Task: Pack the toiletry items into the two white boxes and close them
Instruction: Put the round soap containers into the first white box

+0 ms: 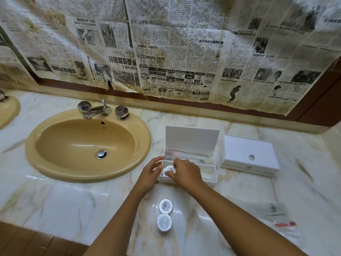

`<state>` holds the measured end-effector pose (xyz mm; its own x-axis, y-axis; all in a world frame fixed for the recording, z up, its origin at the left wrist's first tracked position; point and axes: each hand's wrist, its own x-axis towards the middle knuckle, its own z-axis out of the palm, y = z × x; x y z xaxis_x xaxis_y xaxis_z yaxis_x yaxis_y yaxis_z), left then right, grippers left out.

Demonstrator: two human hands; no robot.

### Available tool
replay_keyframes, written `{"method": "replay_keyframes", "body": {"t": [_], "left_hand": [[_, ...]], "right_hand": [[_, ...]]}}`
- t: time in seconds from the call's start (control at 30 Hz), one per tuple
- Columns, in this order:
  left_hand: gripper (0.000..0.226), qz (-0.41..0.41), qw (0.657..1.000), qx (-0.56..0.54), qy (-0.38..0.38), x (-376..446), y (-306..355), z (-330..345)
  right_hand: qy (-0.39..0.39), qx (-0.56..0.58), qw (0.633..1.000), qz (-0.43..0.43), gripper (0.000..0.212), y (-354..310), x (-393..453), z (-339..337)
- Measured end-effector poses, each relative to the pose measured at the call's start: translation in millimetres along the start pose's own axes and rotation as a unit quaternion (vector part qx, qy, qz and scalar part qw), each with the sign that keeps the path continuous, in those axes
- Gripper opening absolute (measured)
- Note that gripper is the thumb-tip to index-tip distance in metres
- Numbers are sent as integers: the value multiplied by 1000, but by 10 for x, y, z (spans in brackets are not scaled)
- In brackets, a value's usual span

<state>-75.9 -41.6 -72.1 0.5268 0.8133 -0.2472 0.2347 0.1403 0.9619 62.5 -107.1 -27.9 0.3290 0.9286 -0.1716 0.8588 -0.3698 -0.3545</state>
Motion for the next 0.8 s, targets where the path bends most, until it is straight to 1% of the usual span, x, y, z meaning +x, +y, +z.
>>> {"method": "replay_keyframes", "body": {"t": [0.07, 0.13, 0.3, 0.4, 0.57, 0.63, 0.73, 0.8], "left_hand": [[29, -2, 1000, 0, 1, -3, 2, -2], [30, -4, 1000, -4, 0, 5, -4, 1], [29, -2, 1000, 0, -1, 21, -13, -7], [28, 2, 1000, -2, -1, 12, -11, -5], [28, 4, 1000, 1, -1, 20, -23, -4], [28, 3, 1000, -1, -1, 22, -33, -6], [28, 5, 1000, -5, -2, 35, -59, -10], [29, 4, 1000, -12, -6, 50, -84, -14]], "right_hand": [[12, -2, 1000, 1, 41, 8, -5, -6], [22, -5, 1000, 6, 37, 16, -8, -20], [-5, 28, 1000, 12, 24, -25, -4, -9], [-19, 44, 999, 5, 24, -48, -11, -8], [-21, 49, 999, 1, 26, -19, -16, -12], [2, 56, 998, -16, 26, -19, -37, -2], [68, 82, 991, -81, 24, -21, -124, 16], [67, 98, 984, -133, 23, -18, -195, 50]]}}
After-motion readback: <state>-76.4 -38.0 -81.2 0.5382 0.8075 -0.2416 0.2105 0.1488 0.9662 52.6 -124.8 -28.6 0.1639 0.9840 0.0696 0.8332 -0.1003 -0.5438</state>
